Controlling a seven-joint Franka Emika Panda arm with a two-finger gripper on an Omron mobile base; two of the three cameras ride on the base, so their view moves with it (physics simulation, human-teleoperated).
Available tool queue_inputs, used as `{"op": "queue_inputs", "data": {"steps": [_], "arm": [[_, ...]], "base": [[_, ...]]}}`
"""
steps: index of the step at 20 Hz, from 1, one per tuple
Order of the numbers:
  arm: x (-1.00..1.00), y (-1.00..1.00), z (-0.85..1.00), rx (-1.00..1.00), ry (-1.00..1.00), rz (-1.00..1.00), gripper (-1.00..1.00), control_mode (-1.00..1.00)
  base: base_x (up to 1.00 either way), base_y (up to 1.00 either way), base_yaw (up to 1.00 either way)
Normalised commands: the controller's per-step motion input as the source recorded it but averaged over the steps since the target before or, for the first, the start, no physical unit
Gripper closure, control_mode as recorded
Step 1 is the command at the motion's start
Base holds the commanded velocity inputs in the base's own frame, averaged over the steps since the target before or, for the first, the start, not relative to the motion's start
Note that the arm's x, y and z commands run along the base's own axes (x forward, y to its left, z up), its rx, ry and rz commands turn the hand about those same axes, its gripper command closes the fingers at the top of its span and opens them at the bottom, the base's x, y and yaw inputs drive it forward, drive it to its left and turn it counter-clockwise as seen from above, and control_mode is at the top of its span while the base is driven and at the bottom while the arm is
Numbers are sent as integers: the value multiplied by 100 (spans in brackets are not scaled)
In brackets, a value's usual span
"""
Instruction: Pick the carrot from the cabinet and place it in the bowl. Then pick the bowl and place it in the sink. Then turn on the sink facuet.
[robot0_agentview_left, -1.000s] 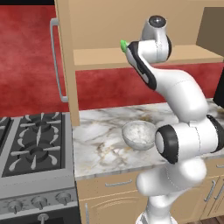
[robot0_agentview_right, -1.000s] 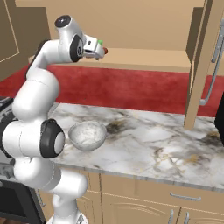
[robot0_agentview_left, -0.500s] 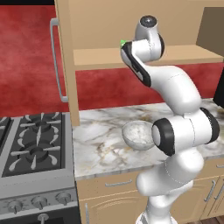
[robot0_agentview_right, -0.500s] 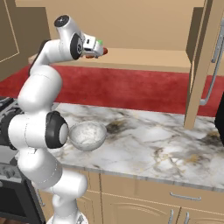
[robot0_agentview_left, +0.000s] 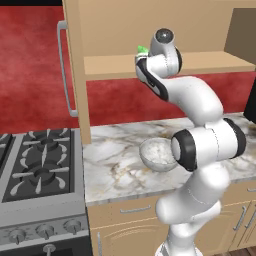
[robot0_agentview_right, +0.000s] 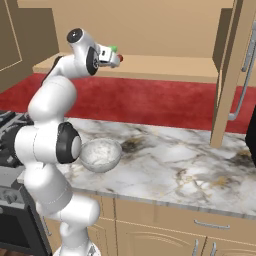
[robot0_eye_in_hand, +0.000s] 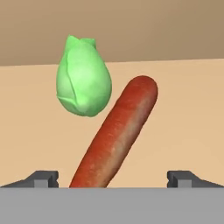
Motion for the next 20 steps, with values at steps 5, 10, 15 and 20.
{"op": "queue_inputs", "data": {"steps": [5,10,15,20], "arm": [[50,0,-4,0,2,-1,-100,-100],[33,0,-21,0,0,0,-100,-100],[16,0,-30,0,0,0,100,-100],[0,-5,-22,0,-1,0,100,-100]], "base": [[0,0,0],[0,0,0],[0,0,0],[0,0,0]]}}
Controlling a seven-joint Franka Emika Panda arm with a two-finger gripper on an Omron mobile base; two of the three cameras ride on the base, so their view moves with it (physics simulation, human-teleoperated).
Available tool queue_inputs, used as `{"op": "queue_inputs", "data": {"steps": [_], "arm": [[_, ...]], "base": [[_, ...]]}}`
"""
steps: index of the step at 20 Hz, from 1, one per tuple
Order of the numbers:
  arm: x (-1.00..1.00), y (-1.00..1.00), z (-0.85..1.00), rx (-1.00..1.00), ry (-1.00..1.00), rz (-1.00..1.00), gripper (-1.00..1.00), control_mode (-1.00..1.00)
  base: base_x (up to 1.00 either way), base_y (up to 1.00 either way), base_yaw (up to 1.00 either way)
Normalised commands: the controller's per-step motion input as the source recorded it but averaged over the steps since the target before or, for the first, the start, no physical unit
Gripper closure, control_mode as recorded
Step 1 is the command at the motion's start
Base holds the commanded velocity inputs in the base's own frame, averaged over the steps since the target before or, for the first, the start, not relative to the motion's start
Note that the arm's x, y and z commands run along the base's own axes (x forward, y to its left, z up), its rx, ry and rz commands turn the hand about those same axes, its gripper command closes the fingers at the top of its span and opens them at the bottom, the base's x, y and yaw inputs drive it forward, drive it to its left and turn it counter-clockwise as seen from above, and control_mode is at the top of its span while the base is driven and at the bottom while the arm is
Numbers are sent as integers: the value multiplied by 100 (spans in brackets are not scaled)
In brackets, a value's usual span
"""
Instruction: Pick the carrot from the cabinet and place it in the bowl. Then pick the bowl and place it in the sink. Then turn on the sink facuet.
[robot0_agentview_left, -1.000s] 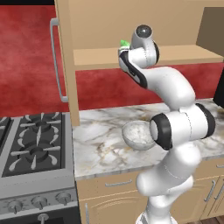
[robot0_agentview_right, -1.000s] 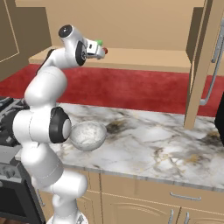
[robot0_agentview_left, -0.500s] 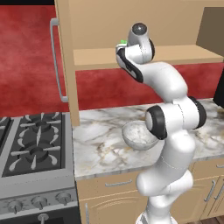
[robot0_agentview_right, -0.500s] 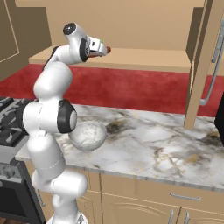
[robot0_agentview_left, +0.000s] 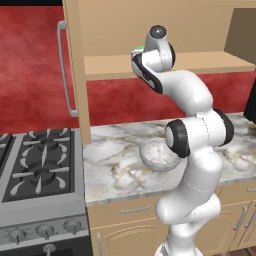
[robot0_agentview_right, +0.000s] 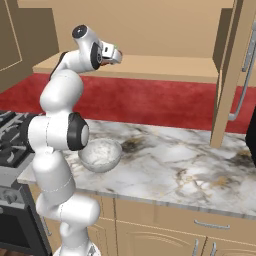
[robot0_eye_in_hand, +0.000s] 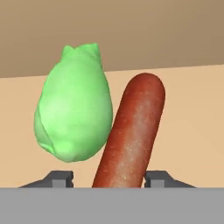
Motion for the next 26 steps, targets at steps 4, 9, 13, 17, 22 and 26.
{"op": "queue_inputs", "data": {"steps": [4,9,13,17,22,26], "arm": [[-10,-3,-25,0,-8,-1,100,-100],[-66,0,-10,0,-11,-6,100,-100],[-100,-1,0,1,-6,-11,100,-100],[-100,-2,0,4,0,-17,100,-100],[-100,-4,-3,5,0,-19,100,-100],[-100,-7,-21,1,3,-16,100,-100]], "base": [[0,0,0],[0,0,0],[0,0,0],[0,0,0],[0,0,0],[0,0,0]]}}
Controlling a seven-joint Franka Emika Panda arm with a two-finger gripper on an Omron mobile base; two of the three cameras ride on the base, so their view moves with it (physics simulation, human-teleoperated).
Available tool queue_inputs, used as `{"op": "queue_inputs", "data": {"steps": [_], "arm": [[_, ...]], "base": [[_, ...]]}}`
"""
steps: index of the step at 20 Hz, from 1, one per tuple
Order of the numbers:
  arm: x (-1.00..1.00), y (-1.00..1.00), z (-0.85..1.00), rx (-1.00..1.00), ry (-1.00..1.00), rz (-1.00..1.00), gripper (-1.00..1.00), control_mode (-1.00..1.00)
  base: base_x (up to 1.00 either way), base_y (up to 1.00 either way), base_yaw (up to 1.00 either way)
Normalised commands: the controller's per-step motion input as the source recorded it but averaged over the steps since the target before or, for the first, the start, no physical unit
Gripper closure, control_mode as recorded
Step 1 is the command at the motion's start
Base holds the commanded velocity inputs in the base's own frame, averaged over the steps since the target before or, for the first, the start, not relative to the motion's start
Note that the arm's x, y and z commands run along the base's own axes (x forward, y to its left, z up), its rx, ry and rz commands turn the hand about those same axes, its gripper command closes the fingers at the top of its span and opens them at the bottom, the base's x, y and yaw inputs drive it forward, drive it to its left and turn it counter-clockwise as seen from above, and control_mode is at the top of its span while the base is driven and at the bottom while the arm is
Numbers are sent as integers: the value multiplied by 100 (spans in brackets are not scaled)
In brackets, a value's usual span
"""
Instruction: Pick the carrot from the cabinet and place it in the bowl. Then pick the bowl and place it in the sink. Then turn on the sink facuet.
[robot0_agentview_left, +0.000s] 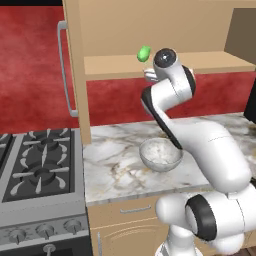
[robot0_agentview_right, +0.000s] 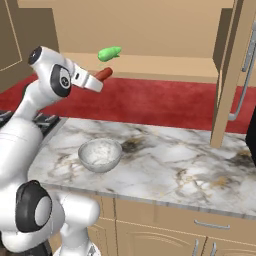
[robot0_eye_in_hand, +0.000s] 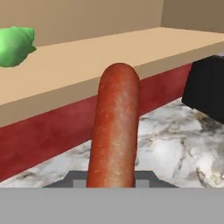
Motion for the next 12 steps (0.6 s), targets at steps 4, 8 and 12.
{"op": "queue_inputs", "data": {"steps": [4,8,12], "arm": [[-100,-12,-36,0,9,-10,100,-100],[-76,-2,-70,-4,11,-5,100,-100],[-27,0,-90,-4,12,0,100,-100]], "base": [[0,0,0],[0,0,0],[0,0,0]]}}
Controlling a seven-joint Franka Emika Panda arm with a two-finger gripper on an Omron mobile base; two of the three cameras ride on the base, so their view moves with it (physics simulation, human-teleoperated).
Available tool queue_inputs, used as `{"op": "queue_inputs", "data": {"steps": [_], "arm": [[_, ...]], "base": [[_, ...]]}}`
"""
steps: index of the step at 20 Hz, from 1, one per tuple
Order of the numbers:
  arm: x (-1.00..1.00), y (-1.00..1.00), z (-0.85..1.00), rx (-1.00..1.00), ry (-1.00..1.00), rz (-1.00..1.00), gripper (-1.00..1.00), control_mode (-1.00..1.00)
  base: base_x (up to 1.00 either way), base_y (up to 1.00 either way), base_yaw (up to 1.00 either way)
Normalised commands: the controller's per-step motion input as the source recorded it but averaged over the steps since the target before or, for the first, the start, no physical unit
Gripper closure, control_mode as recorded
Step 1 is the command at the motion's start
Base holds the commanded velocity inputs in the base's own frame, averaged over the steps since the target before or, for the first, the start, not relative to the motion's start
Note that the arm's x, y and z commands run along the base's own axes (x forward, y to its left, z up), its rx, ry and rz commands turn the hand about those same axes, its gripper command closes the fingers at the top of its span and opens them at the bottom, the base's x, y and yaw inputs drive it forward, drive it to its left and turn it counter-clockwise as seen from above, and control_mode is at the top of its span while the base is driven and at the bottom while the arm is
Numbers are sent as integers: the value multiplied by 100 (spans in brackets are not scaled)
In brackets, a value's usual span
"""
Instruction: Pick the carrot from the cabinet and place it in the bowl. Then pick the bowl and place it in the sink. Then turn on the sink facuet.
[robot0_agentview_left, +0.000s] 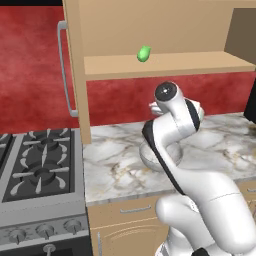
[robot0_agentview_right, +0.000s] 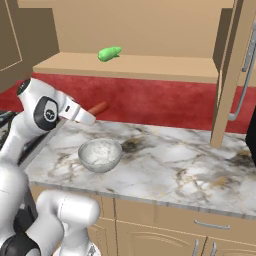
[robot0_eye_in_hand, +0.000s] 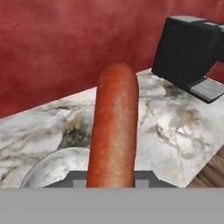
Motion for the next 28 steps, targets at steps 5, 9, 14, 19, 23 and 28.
{"op": "queue_inputs", "data": {"steps": [5,9,14,19,23,28], "arm": [[12,2,-100,0,11,0,100,-100],[45,0,-91,0,13,0,100,-100],[48,4,-72,0,14,0,100,-100],[49,0,-11,1,15,0,100,-100],[28,0,-3,1,13,0,100,-100],[5,0,-43,0,6,2,100,-100]], "base": [[0,0,0],[0,0,0],[0,0,0],[0,0,0],[0,0,0],[0,0,0]]}}
